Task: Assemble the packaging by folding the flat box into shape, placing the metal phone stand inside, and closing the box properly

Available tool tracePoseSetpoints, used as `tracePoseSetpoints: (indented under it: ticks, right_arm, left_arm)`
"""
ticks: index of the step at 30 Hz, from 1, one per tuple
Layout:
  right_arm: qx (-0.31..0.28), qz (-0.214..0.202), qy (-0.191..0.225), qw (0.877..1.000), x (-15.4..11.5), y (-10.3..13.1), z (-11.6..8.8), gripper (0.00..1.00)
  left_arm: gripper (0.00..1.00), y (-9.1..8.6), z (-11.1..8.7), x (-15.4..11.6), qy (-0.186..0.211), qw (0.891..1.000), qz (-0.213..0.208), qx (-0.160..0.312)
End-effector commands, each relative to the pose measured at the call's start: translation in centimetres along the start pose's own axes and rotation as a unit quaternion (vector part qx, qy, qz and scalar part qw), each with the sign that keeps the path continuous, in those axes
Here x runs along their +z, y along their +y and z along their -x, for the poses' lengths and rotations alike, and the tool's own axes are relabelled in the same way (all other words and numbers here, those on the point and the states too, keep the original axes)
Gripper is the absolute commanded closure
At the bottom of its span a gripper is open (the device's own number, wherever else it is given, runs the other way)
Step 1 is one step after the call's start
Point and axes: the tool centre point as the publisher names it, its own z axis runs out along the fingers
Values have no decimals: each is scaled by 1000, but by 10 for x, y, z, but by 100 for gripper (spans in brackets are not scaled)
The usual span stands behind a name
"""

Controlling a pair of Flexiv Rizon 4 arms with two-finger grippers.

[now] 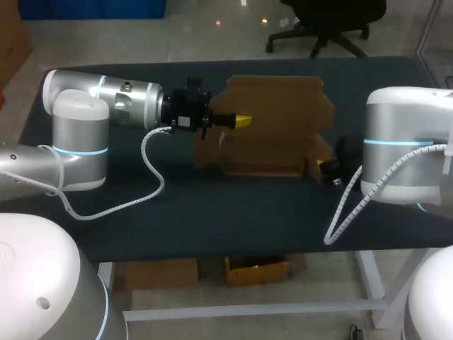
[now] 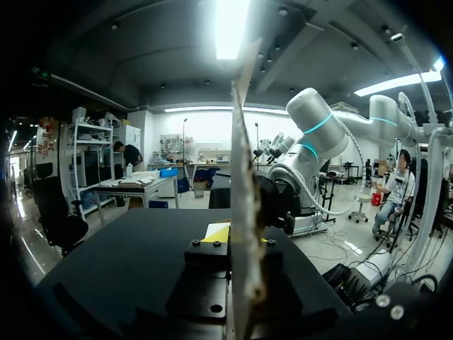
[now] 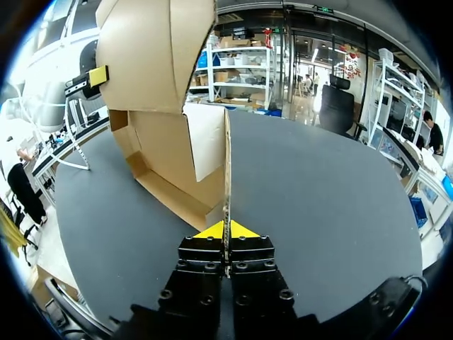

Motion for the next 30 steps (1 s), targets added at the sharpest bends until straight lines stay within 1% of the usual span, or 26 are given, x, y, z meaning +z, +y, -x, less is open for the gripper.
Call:
tracePoseSetpoints:
  ticks: [1, 6, 11, 18, 21, 23, 30]
  right_arm:
    - [0, -10, -19, 1000, 6, 5, -7, 100]
    - [-2, -23, -33, 999, 5, 5, -7, 97]
    - [-2, -29, -38, 999, 6, 6, -9, 97]
    - [-2, -31, -41, 999, 7, 7, -11, 95]
    - [0, -31, -42, 999, 7, 7, -14, 85]
    - [1, -30, -42, 999, 7, 6, -15, 81]
    - [9, -26, -44, 999, 5, 4, -18, 80]
  left_arm:
    - [100, 1, -1, 1, 0, 1000, 0, 0]
    - [100, 1, -1, 1, 0, 1000, 0, 0]
    - [100, 1, -1, 1, 0, 1000, 0, 0]
    - [100, 1, -1, 1, 0, 1000, 0, 0]
    - [100, 1, -1, 1, 0, 1000, 0, 0]
    - [100, 1, -1, 1, 0, 1000, 0, 0]
    - [100, 1, -1, 1, 0, 1000, 0, 0]
